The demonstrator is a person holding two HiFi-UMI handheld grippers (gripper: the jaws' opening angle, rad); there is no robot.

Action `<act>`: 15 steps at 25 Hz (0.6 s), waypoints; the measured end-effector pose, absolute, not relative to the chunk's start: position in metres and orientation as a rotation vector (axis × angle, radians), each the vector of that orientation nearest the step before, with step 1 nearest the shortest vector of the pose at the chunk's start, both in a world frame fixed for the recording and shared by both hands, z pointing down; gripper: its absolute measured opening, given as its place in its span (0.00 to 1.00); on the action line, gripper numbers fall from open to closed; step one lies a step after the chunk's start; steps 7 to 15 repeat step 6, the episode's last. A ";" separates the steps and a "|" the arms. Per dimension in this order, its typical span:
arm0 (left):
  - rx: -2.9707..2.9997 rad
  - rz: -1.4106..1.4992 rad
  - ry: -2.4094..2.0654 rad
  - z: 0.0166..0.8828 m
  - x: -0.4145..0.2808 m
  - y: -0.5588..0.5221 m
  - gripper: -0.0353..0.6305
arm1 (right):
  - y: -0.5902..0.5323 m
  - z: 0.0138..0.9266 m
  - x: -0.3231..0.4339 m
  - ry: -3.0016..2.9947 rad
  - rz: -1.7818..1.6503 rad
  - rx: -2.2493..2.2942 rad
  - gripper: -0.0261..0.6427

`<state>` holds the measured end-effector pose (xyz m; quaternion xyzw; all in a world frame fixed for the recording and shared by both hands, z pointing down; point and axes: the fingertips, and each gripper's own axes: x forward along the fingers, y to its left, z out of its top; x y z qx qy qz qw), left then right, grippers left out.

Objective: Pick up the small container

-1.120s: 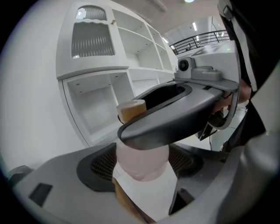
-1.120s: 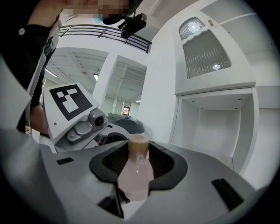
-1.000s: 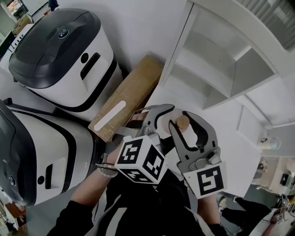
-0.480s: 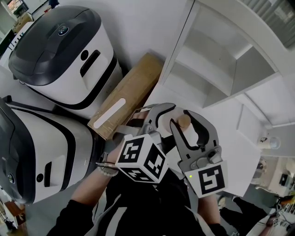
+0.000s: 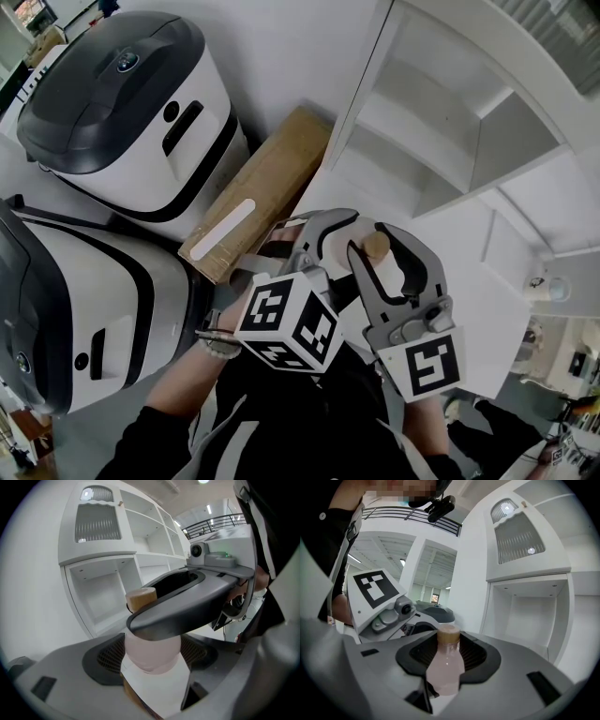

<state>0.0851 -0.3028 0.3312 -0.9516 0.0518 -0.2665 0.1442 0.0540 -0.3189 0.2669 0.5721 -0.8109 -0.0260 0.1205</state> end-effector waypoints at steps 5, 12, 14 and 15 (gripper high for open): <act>-2.744 -0.772 0.144 0.333 0.085 -0.302 0.61 | -0.319 0.269 0.054 -2.364 -0.074 1.673 0.26; -2.744 -0.772 0.143 0.333 0.085 -0.302 0.60 | -0.319 0.269 0.054 -2.363 -0.073 1.673 0.26; -2.744 -0.772 0.143 0.333 0.085 -0.302 0.60 | -0.319 0.269 0.054 -2.363 -0.073 1.673 0.26; -2.744 -0.772 0.143 0.333 0.085 -0.302 0.60 | -0.319 0.269 0.054 -2.363 -0.073 1.673 0.26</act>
